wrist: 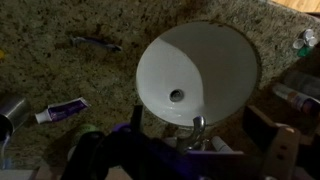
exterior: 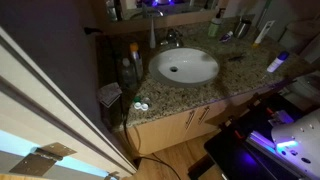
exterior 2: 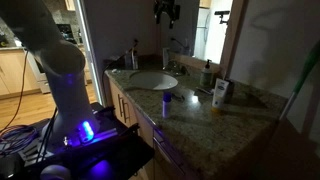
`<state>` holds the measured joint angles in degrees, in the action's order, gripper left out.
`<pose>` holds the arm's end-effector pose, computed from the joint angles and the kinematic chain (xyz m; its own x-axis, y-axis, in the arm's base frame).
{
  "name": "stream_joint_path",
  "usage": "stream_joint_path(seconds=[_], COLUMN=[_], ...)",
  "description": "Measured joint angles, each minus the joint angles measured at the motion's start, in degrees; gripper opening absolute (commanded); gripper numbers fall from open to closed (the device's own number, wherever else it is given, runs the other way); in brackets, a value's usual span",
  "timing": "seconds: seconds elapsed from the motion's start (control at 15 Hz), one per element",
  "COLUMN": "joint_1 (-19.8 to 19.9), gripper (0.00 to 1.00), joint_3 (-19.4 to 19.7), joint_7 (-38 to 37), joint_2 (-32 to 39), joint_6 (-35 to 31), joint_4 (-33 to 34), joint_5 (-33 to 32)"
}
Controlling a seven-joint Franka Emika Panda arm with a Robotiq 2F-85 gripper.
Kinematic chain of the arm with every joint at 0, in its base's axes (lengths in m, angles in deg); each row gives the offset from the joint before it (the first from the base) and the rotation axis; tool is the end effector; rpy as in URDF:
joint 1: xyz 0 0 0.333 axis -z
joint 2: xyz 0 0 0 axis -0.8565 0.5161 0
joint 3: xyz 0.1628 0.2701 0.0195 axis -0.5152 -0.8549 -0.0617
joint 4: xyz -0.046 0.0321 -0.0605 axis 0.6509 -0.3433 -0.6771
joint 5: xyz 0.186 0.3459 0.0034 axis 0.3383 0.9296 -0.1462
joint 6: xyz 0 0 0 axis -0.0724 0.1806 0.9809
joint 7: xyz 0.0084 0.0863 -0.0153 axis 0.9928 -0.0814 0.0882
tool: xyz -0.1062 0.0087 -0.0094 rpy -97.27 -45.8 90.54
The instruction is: Place the shaving stick in the left corner of the counter
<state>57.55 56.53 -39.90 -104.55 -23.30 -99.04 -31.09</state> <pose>0.4543 -0.1004 0.5856 0.9959 0.0464 0.0780 0.0614 -0.9775 -0.2016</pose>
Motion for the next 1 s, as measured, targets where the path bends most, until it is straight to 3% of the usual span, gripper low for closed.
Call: stream_joint_path(seconds=[0.53, 1.0], joint_1=[1.4, 6.39], gripper=[1.0, 1.0], joint_3=[-0.76, -1.05], joint_7=[-3.43, -12.74], joint_2=[0.72, -2.23], joint_6=[-0.67, -7.21], joint_4=[-1.05, -19.96], joint_5=[-1.53, 0.22])
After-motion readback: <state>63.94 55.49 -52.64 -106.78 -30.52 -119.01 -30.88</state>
